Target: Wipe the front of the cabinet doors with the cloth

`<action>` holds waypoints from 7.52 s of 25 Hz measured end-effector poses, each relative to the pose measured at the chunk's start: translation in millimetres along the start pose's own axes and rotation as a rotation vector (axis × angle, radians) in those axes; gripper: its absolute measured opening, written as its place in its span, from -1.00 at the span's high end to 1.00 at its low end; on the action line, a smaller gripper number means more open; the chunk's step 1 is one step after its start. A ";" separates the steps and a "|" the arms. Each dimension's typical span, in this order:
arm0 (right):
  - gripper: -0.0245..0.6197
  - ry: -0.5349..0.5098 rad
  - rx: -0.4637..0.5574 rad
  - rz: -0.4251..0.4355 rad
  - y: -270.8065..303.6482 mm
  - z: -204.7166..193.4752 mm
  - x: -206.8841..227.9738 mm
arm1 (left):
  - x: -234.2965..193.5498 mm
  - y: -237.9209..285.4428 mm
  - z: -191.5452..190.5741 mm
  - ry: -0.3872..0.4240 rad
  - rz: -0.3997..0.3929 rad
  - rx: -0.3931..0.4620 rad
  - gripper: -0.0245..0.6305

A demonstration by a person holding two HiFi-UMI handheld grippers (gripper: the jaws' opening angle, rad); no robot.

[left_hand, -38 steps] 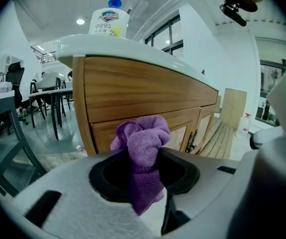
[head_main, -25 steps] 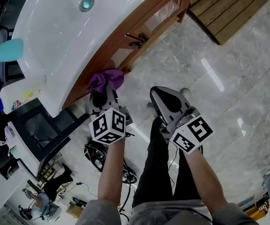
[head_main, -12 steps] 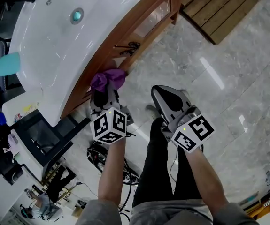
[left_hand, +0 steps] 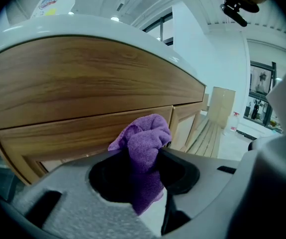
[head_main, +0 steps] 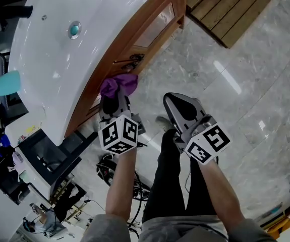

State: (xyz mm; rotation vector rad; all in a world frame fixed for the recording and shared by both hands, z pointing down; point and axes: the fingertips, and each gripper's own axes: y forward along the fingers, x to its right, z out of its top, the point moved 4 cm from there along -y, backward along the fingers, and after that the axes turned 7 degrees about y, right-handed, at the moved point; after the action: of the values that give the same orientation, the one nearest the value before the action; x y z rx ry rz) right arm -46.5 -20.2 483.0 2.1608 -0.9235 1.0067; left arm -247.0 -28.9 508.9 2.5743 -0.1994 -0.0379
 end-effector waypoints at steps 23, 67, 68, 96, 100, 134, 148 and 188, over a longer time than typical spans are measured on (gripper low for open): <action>0.90 0.015 0.055 -0.059 -15.4 13.7 15.7 | 54.4 29.2 21.5 -0.006 -0.136 0.007 0.50; 0.90 0.020 -0.095 -0.015 1.5 -99.3 -15.5 | -61.5 -52.0 -100.6 -0.076 -0.006 -0.077 0.50; 0.90 0.020 -0.095 -0.016 2.1 -100.5 -15.2 | -64.7 -51.4 -103.5 -0.077 -0.001 -0.081 0.50; 0.89 0.037 -0.063 -0.057 16.8 -96.8 1.1 | -104.5 -26.0 -123.3 -0.107 0.092 -0.134 0.50; 0.90 0.042 -0.059 -0.060 16.0 -95.4 3.0 | -99.0 -19.1 -119.7 -0.110 0.083 -0.135 0.50; 0.90 0.070 0.028 -0.132 3.3 -57.4 35.6 | -38.0 30.9 -91.9 -0.083 -0.053 -0.154 0.50; 0.90 0.082 0.075 -0.172 -10.5 -40.5 52.9 | 0.7 57.2 -73.6 -0.047 -0.139 -0.135 0.50; 0.90 0.059 -0.051 -0.063 -13.2 -70.3 24.5 | -3.5 -13.0 -70.5 -0.096 -0.129 -0.057 0.50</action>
State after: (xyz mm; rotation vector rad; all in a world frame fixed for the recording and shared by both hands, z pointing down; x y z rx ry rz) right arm -53.4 30.4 538.7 2.0938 -0.8400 0.9998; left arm -243.9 19.7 561.7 2.5274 -0.0666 -0.2123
